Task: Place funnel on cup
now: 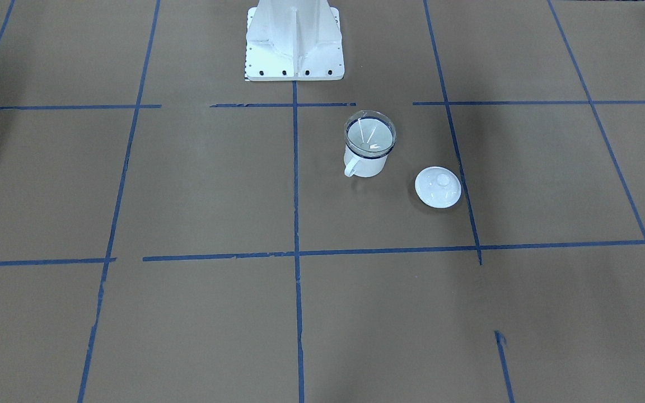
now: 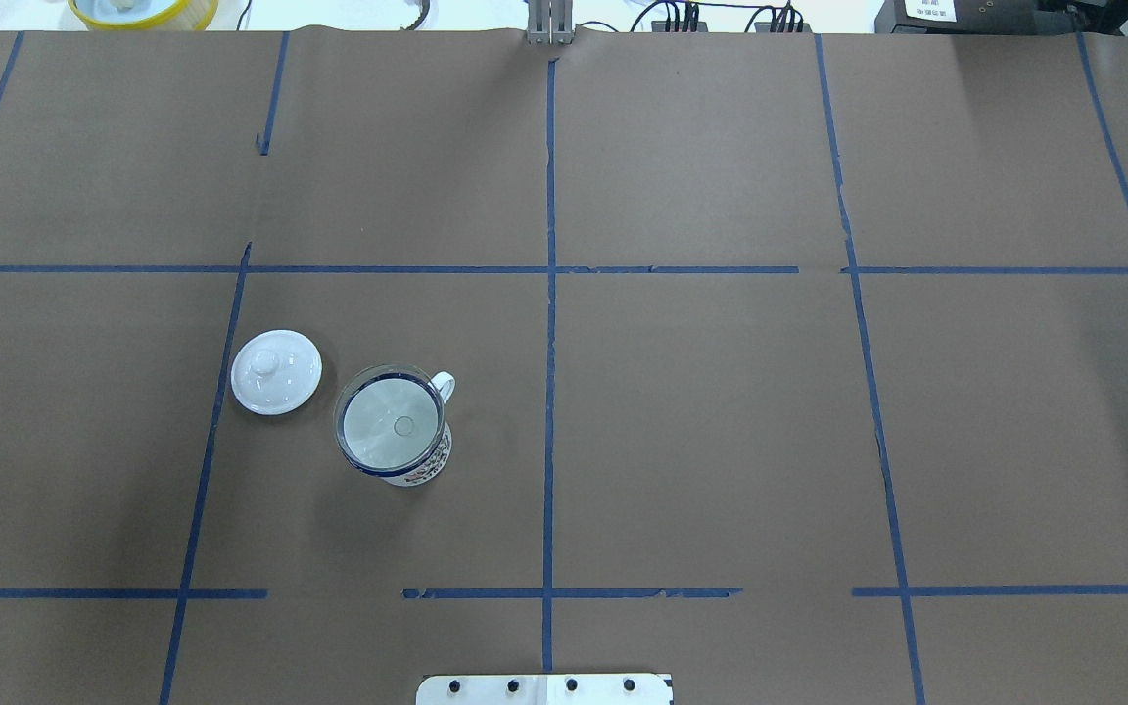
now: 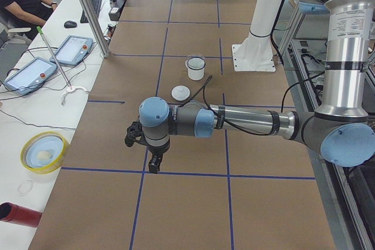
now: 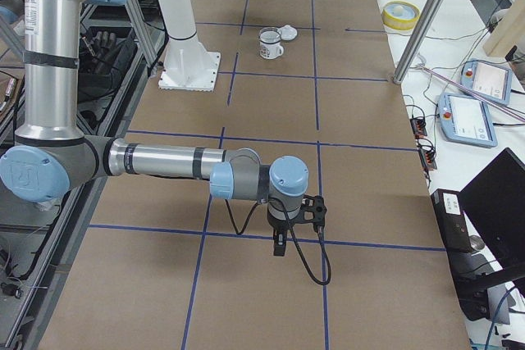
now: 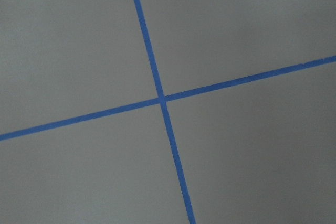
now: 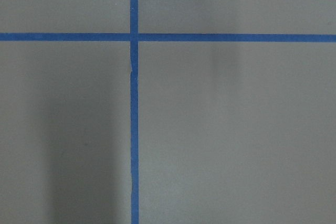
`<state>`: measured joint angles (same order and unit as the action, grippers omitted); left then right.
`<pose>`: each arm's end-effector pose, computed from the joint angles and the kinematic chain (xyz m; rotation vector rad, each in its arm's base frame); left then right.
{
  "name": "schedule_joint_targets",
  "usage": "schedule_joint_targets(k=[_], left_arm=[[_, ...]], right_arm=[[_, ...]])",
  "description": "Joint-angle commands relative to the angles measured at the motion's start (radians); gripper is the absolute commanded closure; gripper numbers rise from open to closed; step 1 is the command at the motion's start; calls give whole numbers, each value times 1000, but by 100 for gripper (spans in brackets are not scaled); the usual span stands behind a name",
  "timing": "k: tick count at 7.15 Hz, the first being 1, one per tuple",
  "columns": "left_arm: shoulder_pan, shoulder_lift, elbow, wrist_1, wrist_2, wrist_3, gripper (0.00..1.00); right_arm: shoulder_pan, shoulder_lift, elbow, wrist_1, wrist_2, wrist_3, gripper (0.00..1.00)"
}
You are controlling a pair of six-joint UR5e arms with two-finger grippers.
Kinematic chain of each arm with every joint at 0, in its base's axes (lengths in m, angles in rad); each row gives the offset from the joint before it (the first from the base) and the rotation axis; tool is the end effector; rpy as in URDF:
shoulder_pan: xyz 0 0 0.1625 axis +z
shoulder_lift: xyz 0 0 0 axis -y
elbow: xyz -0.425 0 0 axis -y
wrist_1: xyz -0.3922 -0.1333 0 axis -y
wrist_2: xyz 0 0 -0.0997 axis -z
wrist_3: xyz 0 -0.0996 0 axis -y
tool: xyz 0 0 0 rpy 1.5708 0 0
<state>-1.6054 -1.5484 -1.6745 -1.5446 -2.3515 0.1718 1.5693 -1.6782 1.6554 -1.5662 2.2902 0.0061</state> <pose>-0.0799 -0.4824 0.6207 0.1325 0.7717 0.1516 0.0670 -0.4450 0.6707 -0.0201 -0.7193 0.0110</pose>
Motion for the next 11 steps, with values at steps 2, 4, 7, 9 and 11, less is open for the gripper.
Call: schedule_joint_targets(k=[2,4,7,9,11], left_arm=[[-10,4,56,-3,-2,2,0],[-10,2,56,0,-2,-2,0],[-8,-5,58,11,0,-15,0],[-8,-1,62,11,1,-15,0],[-8,-2,61,12,1,-15,0]], right_arm=[[0,0,0,0,0,0,0],[0,0,0,0,0,0,0],[0,0,0,0,0,0,0],[0,0,0,0,0,0,0],[0,0,0,0,0,0,0]])
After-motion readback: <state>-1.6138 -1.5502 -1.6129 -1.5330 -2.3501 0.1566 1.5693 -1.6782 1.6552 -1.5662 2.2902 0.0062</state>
